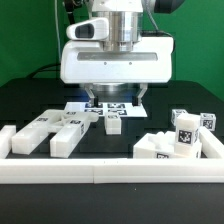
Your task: Assemble chair
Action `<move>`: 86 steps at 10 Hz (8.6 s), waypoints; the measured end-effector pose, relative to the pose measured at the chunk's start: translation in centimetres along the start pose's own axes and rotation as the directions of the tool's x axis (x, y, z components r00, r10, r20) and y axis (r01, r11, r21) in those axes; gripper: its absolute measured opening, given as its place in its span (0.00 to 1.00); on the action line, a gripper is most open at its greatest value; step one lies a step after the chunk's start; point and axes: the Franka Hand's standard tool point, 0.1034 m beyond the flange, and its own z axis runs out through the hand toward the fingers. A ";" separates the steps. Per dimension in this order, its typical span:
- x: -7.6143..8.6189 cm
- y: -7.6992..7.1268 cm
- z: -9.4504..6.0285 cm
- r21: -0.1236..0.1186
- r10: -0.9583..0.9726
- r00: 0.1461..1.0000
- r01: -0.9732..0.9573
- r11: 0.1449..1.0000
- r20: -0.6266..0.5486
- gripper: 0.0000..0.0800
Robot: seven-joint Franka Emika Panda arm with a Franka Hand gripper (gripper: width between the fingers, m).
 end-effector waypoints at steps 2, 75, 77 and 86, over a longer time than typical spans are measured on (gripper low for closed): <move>-0.6 -0.4 0.1 0.039 -0.009 0.987 0.003 0.999 0.161 0.81; 10.8 -3.7 -4.4 -0.029 -0.005 0.937 -0.005 1.000 -0.349 0.36; 10.7 -4.3 -4.0 -0.028 -0.011 0.939 0.001 1.000 -0.344 0.36; 10.0 -3.8 -3.6 -0.041 -0.013 0.897 -0.006 0.999 -0.441 0.36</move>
Offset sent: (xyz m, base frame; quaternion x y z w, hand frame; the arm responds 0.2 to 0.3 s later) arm -0.0073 -0.0252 -0.0055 -0.0236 -0.2109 -0.0130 0.9771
